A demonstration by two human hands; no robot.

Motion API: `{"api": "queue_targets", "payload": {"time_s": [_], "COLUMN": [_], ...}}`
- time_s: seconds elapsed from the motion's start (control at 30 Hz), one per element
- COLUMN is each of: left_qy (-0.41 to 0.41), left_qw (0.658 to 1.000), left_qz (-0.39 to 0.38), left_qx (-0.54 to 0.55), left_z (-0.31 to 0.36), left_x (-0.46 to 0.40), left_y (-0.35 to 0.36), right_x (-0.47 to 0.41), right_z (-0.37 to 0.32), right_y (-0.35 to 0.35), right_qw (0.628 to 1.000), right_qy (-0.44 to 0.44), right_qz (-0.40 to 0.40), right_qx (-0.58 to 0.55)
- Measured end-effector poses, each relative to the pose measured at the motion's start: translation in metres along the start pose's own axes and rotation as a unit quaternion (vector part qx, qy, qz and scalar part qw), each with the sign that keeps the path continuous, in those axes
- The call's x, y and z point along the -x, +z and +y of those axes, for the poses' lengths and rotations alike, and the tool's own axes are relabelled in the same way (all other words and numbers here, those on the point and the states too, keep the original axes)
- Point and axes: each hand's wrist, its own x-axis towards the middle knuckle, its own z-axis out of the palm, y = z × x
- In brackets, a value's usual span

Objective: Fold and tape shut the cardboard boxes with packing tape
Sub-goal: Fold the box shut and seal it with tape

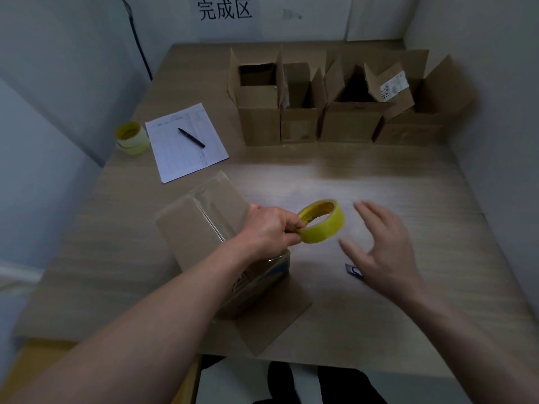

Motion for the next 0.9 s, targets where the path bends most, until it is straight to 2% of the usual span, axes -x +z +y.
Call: {"api": "queue_targets", "payload": {"time_s": [0.07, 0.17, 0.23, 0.3, 0.4, 0.57, 0.73, 0.9], "left_qy": [0.004, 0.004, 0.009, 0.015, 0.024, 0.077, 0.120, 0.118], "left_qw": [1.000, 1.000, 0.999, 0.999, 0.999, 0.989, 0.982, 0.981], "left_qz": [-0.001, -0.008, -0.015, -0.013, 0.021, 0.128, 0.130, 0.145], "left_qx": [-0.016, -0.020, -0.026, -0.028, -0.025, 0.004, -0.063, -0.059], "left_z": [0.000, -0.001, -0.002, -0.002, -0.004, -0.011, -0.012, -0.011], "left_x": [0.000, 0.001, 0.002, 0.001, 0.003, 0.017, 0.018, 0.017], "left_y": [0.000, 0.000, 0.000, 0.000, 0.003, 0.006, 0.007, 0.010], "right_x": [-0.024, -0.049, -0.058, -0.062, -0.067, -0.081, -0.091, -0.097], "right_z": [-0.033, -0.057, -0.058, -0.055, -0.054, -0.059, -0.058, -0.064], "right_y": [-0.005, 0.001, 0.008, 0.015, 0.025, 0.040, 0.043, 0.043], "right_qw": [0.992, 0.952, 0.936, 0.933, 0.930, 0.910, 0.880, 0.867], "right_qy": [-0.118, -0.176, -0.162, -0.145, -0.117, -0.085, -0.046, -0.042], "right_qz": [-0.027, -0.181, -0.259, -0.297, -0.332, -0.398, -0.472, -0.497], "right_qx": [0.036, 0.172, 0.173, 0.140, 0.102, 0.075, 0.017, 0.011]}}
